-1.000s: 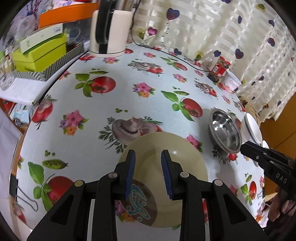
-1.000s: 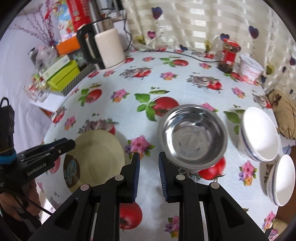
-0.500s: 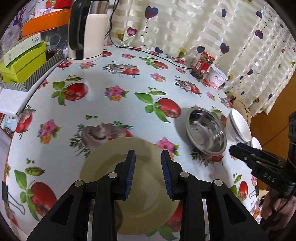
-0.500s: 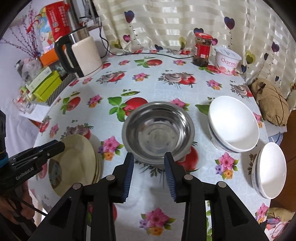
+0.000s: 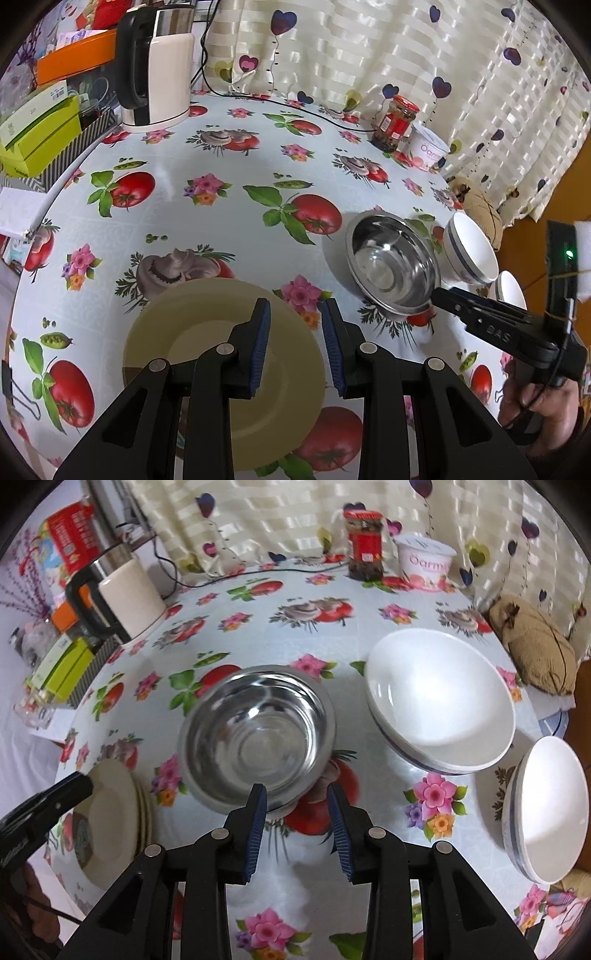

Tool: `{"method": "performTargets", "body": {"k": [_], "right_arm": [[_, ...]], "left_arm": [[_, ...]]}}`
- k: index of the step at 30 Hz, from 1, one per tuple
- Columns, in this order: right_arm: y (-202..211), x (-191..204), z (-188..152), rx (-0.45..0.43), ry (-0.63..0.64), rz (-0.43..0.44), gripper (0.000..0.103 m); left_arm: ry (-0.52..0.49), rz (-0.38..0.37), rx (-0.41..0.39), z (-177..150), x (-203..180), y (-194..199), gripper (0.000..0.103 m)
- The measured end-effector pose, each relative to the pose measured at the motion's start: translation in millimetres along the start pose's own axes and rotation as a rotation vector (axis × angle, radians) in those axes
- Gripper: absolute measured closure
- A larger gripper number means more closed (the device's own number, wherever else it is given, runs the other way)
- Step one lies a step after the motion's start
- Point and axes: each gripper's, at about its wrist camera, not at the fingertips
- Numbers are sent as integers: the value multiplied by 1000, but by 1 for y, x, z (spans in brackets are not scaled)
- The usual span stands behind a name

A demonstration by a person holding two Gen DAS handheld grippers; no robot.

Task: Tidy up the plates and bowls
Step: 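Move the left tool forward over the steel bowl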

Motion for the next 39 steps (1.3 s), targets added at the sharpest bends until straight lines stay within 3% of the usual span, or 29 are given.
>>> {"method": "performTargets", "body": {"k": [11, 19, 39], "right_arm": [[-23, -7, 7, 23, -60, 50, 70], [-19, -11, 5, 38, -74, 59, 84], [36, -45, -57, 94, -98, 3, 87]], "left_arm": [[-5, 9, 11, -3, -2, 0, 73], [-20, -10, 21, -8, -10, -1, 73], [-118, -61, 33, -25, -50, 11, 73]]}}
Point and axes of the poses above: each gripper's, at about its wrist camera, not at the fingertips, and y roughly against the way its jaws point, x to its left, z to its top, and after that the axes turned 13 degrees about z, right-handed
